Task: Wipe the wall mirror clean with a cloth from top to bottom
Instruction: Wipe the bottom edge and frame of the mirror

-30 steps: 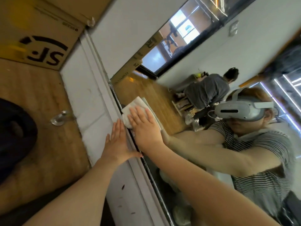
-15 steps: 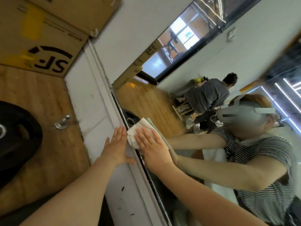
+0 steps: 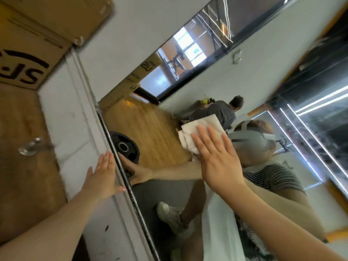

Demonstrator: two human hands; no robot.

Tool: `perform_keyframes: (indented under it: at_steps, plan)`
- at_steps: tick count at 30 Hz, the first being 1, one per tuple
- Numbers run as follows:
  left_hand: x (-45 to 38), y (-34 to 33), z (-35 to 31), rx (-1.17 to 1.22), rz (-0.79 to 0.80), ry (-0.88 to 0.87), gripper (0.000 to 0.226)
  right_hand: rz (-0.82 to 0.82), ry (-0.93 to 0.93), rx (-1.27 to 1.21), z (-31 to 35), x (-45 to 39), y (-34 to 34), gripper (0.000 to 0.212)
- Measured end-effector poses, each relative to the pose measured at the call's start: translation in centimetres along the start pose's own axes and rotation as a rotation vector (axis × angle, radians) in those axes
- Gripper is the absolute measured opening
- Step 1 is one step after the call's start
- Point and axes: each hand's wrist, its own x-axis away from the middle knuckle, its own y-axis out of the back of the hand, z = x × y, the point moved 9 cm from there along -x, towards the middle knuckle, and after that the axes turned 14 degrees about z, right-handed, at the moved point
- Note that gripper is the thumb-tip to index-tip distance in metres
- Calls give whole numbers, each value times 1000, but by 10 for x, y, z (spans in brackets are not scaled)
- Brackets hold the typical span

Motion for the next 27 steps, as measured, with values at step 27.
perform_keyframes:
  at_steps: [27]
  plan:
    - [-14,-4,10,74,-100,-132,130,-89,-349,43,-69,-98,60,61]
